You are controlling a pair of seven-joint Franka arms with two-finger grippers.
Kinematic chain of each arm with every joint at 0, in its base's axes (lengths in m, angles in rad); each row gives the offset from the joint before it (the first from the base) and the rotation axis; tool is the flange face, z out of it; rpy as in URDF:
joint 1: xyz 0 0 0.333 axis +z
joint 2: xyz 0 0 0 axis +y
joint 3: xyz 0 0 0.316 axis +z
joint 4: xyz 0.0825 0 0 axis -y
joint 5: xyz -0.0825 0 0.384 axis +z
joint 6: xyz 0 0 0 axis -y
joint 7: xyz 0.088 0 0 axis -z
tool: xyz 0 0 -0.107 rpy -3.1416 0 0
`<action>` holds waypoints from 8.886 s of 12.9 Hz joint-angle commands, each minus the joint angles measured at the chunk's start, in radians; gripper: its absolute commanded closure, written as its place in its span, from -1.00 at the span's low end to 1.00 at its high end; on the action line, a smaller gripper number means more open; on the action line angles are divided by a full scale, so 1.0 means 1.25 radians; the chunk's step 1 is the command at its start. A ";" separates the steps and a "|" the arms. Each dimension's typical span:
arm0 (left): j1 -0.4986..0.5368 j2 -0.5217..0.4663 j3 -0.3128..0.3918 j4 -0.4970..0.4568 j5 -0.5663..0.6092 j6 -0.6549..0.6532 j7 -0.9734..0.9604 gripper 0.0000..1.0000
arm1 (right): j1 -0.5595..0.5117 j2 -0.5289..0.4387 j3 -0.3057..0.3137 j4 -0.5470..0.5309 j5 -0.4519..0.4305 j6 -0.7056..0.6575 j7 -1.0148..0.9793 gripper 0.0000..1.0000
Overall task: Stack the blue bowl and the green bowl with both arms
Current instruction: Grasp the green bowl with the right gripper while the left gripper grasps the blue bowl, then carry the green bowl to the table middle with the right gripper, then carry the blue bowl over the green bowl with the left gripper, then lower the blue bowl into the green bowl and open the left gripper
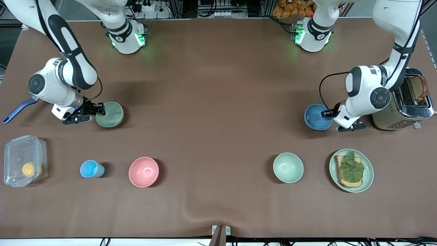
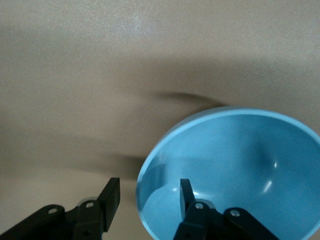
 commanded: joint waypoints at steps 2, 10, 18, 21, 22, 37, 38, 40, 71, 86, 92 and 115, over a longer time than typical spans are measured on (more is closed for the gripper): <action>0.007 0.009 -0.005 0.009 0.013 0.007 -0.013 0.68 | -0.006 -0.001 0.005 -0.003 0.023 -0.002 -0.017 1.00; 0.004 0.002 -0.009 0.042 0.004 0.001 -0.013 1.00 | 0.050 -0.065 0.011 0.080 0.134 -0.279 0.197 1.00; 0.001 -0.043 -0.036 0.226 0.002 -0.233 -0.016 1.00 | 0.382 -0.101 0.011 0.078 0.205 -0.222 0.727 1.00; -0.003 -0.036 -0.067 0.329 0.001 -0.328 -0.023 1.00 | 0.516 -0.080 0.011 0.094 0.252 -0.143 0.894 1.00; -0.002 -0.036 -0.082 0.340 -0.005 -0.335 -0.045 1.00 | 0.569 -0.064 0.011 0.105 0.278 -0.107 0.945 1.00; -0.008 -0.019 -0.109 0.365 -0.026 -0.335 -0.100 1.00 | 0.893 0.215 -0.013 0.285 0.277 0.212 1.276 1.00; -0.007 -0.019 -0.109 0.365 -0.036 -0.335 -0.099 1.00 | 0.901 0.227 -0.017 0.288 0.276 0.212 1.276 1.00; -0.008 -0.020 -0.111 0.366 -0.059 -0.335 -0.100 1.00 | 0.915 0.236 -0.030 0.299 0.275 0.215 1.279 1.00; -0.218 -0.019 -0.219 0.275 -0.091 -0.212 -0.583 1.00 | 0.791 0.269 -0.036 0.374 0.532 0.052 1.539 -1.00; -0.377 0.019 -0.230 0.170 -0.093 0.015 -0.778 1.00 | 0.799 0.290 -0.025 0.389 0.558 0.069 1.537 -1.00; -0.381 0.054 -0.254 0.167 -0.114 0.081 -0.794 1.00 | 0.799 0.288 -0.027 0.389 0.558 0.069 1.536 -1.00; -0.312 -0.055 -0.249 0.211 -0.106 -0.011 -0.789 -1.00 | 0.756 0.200 -0.032 0.279 0.555 0.024 1.403 -1.00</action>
